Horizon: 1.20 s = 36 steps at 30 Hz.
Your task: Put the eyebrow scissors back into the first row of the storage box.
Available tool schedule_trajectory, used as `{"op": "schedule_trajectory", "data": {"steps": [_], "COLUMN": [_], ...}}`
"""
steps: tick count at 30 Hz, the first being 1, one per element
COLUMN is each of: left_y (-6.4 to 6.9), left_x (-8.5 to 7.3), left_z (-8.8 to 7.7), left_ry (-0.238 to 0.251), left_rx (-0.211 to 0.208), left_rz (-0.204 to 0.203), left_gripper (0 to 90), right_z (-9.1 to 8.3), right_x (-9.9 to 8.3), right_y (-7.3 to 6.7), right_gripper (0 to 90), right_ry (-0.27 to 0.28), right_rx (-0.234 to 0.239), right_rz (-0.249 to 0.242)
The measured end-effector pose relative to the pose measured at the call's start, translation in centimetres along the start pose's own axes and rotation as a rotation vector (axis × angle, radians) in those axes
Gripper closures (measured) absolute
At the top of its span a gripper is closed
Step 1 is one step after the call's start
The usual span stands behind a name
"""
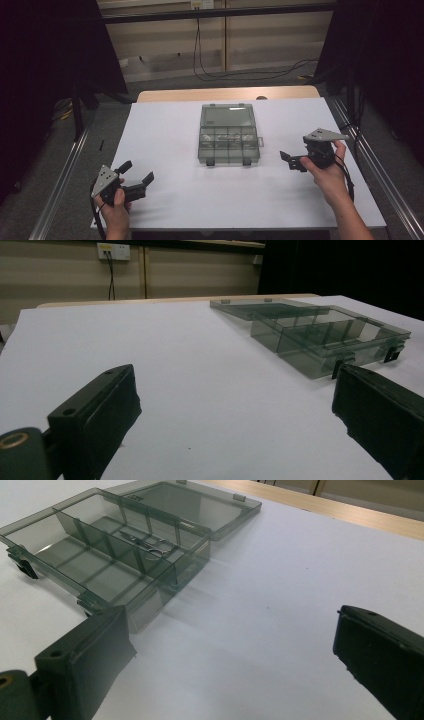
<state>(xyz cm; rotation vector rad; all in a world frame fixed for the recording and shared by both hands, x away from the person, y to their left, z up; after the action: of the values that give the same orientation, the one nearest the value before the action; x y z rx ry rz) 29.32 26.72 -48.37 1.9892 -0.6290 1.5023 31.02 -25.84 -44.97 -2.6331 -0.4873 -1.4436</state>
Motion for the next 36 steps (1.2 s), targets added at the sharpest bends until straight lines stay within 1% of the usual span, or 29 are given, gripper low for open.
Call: {"op": "schedule_trajectory", "data": {"steps": [4, 11, 17, 20, 21, 24, 27, 30, 34, 36], "left_y": [0.0, 0.0, 0.0, 0.0, 0.0, 0.1, 0.2, 0.1, 0.1, 0.1], "left_x": [0.0, 0.0, 0.0, 0.0, 0.0, -0.1, -0.1, -0.1, -0.1, -0.1], "left_z": [0.0, 0.0, 0.0, 0.0, 0.0, 0.0, 0.1, 0.0, 0.1, 0.0], "left_ry": [-0.002, -0.004, -0.003, -0.007, -0.006, -0.01, -0.006, -0.015, -0.013, -0.023], "left_rx": [0.005, 0.006, 0.002, 0.004, 0.002, 0.009, 0.005, 0.007, 0.003, 0.001], "left_rz": [0.0, 0.002, 0.002, 0.005, 0.005, 0.006, 0.001, 0.007, 0.008, 0.02], "left_gripper": [4.6, 4.6, 4.6, 4.6, 4.6, 4.6, 4.6, 4.6, 4.6, 4.6], "right_z": [-0.7, -2.0, -3.0, -3.4, -3.6, -4.0, -4.4, -4.8, -5.2, -5.4], "right_x": [-0.6, -1.7, -3.1, -3.9, -4.2, -4.8, -5.4, -6.0, -6.7, -7.0], "right_y": [0.7, 1.8, 2.7, 3.3, 3.5, 4.0, 4.4, 4.7, 5.1, 5.3], "right_gripper": [1.5, 1.4, 1.4, 1.4, 1.5, 1.5, 1.5, 1.5, 1.6, 1.6], "right_ry": [0.006, 0.026, 0.03, 0.034, 0.037, 0.042, 0.049, 0.053, 0.05, 0.049], "right_rx": [-0.017, -0.03, -0.046, -0.058, -0.064, -0.072, -0.076, -0.079, -0.088, -0.09], "right_rz": [0.019, 0.04, 0.053, 0.079, 0.079, 0.099, 0.119, 0.126, 0.122, 0.13]}}
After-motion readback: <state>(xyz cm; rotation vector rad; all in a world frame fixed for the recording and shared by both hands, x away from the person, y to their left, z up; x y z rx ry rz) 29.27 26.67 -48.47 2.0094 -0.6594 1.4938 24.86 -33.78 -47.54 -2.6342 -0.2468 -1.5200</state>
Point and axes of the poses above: each handheld gripper's, and its own axes: z roughly forward along the jaws, x roughly out of its top, y roughly to its right, the point moved 4 cm from there along z, roughly forward along the jaws, and after that the axes turned 8 degrees about -x, right-handed, at the moved point
